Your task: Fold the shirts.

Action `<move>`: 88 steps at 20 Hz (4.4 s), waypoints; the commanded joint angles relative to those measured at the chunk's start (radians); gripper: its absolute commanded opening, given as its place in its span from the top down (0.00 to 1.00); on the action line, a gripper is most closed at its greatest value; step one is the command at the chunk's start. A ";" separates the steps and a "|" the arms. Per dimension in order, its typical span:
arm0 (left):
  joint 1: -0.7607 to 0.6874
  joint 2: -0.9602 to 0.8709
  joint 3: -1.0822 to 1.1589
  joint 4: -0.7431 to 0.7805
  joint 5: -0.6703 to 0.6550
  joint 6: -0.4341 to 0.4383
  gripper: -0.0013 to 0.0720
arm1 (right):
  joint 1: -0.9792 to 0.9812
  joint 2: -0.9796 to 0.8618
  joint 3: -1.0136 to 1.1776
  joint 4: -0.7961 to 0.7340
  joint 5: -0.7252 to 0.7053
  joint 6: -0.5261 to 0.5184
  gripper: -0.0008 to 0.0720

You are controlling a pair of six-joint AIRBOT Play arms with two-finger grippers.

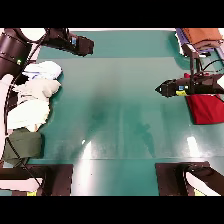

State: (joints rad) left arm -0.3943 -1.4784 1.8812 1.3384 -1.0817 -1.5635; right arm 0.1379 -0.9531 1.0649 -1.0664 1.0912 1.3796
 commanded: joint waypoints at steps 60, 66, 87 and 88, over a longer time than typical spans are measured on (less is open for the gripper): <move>-0.373 0.138 -0.038 0.193 0.023 0.081 0.94 | -0.098 -0.060 0.673 -0.006 0.130 0.035 0.96; -0.358 0.043 -0.082 0.131 0.061 0.050 0.28 | -0.098 -0.067 0.702 -0.005 0.174 0.035 0.96; 0.346 -0.079 -0.751 -0.322 0.147 0.106 0.29 | -0.097 -0.069 0.583 0.001 0.179 0.035 0.96; 0.333 -0.079 -0.748 -0.324 0.152 0.106 0.45 | -0.099 -0.069 0.568 -0.003 0.195 0.035 0.96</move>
State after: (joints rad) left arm -0.0322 -1.5387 1.1473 1.0634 -0.9710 -1.4750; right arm 0.0399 -1.0225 1.6665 -1.0676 1.2690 1.4147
